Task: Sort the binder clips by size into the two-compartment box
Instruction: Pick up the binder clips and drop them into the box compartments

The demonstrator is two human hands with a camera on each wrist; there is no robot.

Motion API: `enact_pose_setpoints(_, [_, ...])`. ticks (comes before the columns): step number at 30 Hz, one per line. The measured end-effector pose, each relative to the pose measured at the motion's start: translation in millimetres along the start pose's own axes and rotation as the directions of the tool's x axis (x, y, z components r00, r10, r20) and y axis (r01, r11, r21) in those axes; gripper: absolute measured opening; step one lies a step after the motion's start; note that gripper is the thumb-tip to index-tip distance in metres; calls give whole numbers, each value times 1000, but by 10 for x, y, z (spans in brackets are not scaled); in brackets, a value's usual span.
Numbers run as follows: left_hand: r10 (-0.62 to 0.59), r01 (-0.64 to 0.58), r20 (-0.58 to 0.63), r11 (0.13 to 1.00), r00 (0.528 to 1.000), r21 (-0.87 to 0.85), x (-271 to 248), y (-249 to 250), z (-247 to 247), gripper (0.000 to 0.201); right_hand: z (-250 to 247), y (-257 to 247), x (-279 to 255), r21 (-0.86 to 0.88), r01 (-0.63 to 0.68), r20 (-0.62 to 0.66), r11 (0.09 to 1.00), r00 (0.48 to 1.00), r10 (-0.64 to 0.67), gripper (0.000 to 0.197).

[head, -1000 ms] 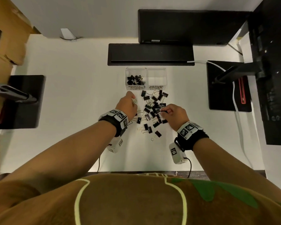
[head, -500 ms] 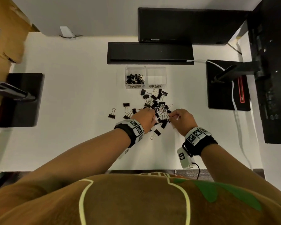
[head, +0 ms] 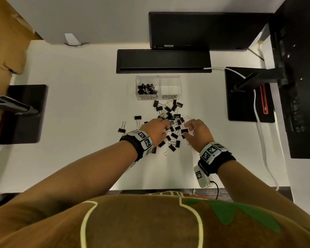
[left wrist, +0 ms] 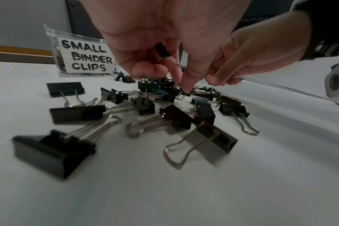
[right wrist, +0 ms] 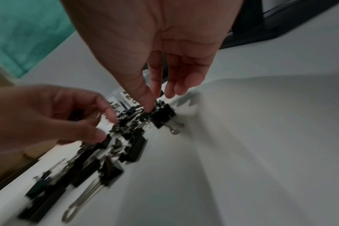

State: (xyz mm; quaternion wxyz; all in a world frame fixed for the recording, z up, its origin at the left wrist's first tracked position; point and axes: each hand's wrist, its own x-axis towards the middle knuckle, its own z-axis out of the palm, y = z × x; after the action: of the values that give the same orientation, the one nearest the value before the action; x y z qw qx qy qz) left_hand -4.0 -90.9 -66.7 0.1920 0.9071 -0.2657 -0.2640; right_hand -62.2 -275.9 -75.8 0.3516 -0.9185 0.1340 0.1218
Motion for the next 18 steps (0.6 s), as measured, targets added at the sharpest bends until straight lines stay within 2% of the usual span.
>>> enact_pose_setpoints(4, [80, -85, 48, 992, 996, 92, 121, 58, 25, 32, 117, -73, -56, -70, 137, 100, 988, 987, -130, 15])
enact_pose_setpoints(8, [65, -73, 65, 988, 996, 134, 154, 33, 22, 33, 226, -133, -79, -121, 198, 180, 973, 968, -175, 18])
enact_pose_setpoints(14, [25, -32, 56, 991, 998, 127, 125, -22, 10, 29, 298, -277, -78, -162, 241, 253, 957, 948, -196, 28])
enact_pose_setpoints(18, [7, -7, 5, 993, 1000, 117, 76, -34, 4, 28, 301, -290, -71, -238, 226, 299, 945, 942, -150, 30])
